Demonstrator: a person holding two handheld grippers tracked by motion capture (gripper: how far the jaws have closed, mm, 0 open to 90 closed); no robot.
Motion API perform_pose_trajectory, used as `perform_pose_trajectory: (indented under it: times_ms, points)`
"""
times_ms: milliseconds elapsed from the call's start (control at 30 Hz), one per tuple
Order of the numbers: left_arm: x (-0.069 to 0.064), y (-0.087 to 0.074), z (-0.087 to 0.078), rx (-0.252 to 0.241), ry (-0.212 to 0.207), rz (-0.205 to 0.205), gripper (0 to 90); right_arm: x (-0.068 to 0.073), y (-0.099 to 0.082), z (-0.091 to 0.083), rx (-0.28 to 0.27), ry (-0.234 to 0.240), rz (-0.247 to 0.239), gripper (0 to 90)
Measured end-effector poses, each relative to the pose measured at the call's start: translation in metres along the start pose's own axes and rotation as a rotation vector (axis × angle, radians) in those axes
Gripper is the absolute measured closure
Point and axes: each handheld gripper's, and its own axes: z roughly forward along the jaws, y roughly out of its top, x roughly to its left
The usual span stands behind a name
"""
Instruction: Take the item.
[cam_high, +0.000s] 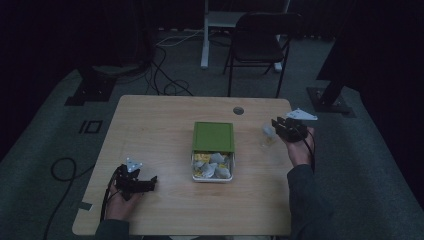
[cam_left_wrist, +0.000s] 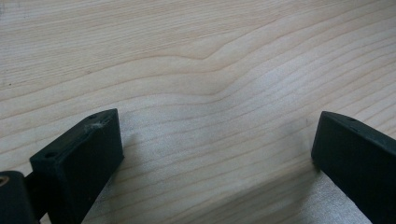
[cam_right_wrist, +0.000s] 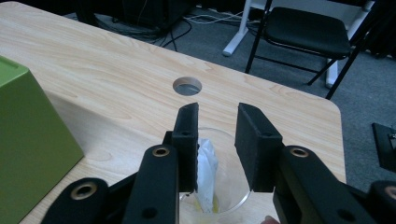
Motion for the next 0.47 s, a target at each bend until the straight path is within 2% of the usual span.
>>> perform_pose_trajectory:
  times_ms: [467]
  points:
    - [0.000,0.000,0.000,0.000,0.000,0.000,2.7,0.007,-0.019,-0.004,0.017,0.010,0.001,71.1]
